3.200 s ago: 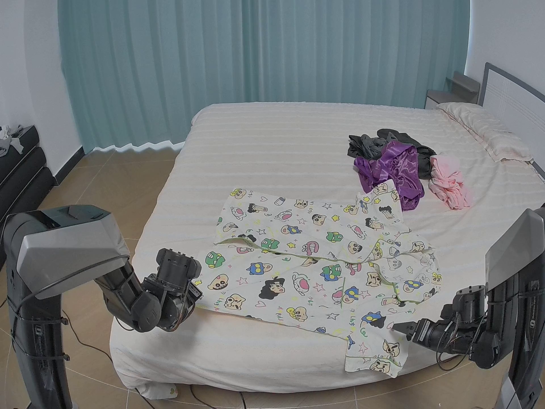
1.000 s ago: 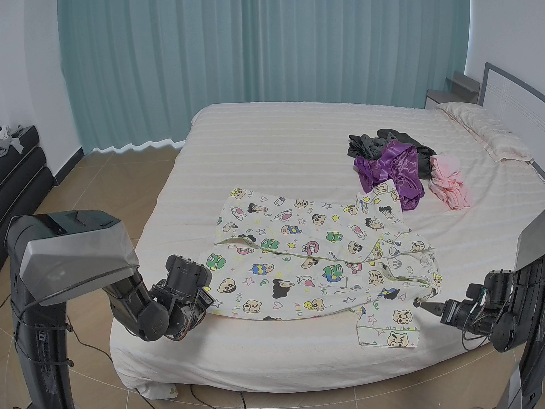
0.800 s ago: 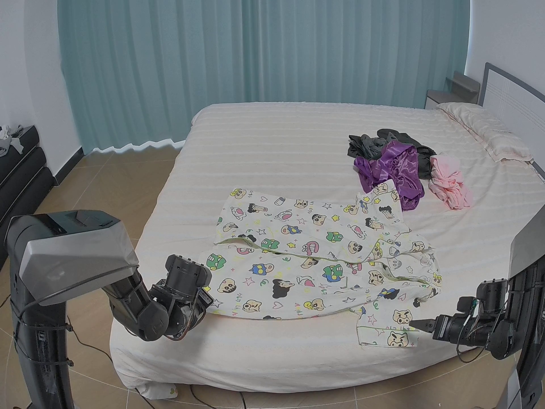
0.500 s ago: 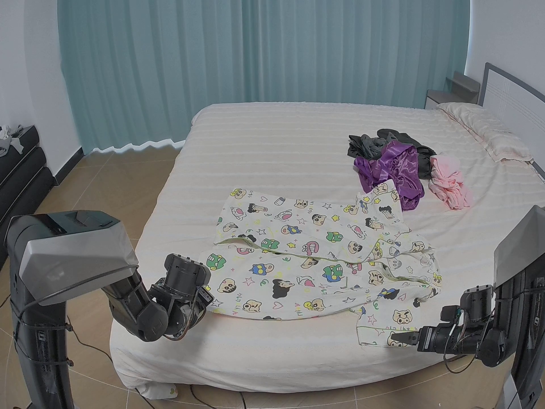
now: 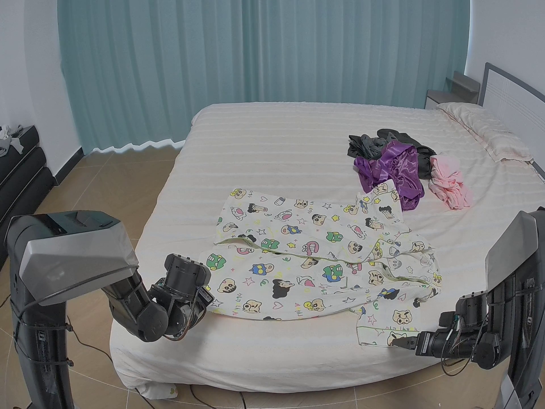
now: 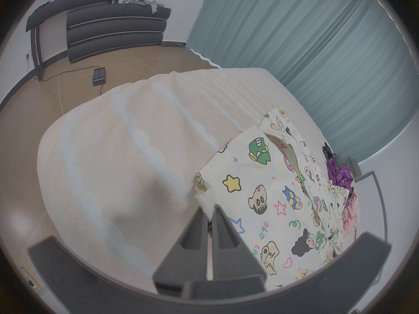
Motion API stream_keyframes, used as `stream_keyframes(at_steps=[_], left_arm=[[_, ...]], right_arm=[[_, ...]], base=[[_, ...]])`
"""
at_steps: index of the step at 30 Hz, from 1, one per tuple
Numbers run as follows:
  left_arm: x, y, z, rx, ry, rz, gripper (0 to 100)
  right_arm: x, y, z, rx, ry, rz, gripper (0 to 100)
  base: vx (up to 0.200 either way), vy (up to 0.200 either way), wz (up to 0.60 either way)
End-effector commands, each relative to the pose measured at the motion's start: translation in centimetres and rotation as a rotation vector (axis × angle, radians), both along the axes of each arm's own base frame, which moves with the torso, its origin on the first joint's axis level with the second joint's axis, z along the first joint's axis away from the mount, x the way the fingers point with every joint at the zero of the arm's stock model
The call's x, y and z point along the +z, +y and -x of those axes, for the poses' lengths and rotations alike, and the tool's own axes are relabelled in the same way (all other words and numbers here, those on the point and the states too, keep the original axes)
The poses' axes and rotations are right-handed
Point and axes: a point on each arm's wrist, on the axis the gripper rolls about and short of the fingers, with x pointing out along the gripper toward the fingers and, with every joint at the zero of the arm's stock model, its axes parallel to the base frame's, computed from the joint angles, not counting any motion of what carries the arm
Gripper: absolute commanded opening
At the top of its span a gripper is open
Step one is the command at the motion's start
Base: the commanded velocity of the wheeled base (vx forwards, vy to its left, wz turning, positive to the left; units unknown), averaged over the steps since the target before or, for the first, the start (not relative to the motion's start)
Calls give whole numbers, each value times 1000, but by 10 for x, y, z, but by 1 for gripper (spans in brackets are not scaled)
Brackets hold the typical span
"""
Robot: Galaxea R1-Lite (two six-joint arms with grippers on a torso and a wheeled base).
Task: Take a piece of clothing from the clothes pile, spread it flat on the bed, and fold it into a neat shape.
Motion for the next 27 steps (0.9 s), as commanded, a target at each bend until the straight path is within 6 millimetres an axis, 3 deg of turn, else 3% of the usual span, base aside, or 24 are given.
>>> stream_keyframes(at_steps=[1,5,6,16,22,27], left_arm=[[0,0,0,2,-2,0,0],[1,0,-1,2,-3,1,0],[1,0,-1,2,-3,1,0],[0,1,0,2,1,-1,0],[1,1,1,1,0,0,0],[3,0,14,-32,17,-30,0]], right_arm=[[-5,0,-7,-5,-15,-7,100],[-9,3,-15,3,-34,-10,100],[-9,4,-15,6,-34,-10,0],[-2,1,-6,-5,-18,-11,0],[12,-3,2,-24,-28,-15,0],[27,-7,8,-37,-5,-18,0]], base=[[0,0,0],[0,0,0],[0,0,0],[0,0,0],[0,0,0],[0,0,0]])
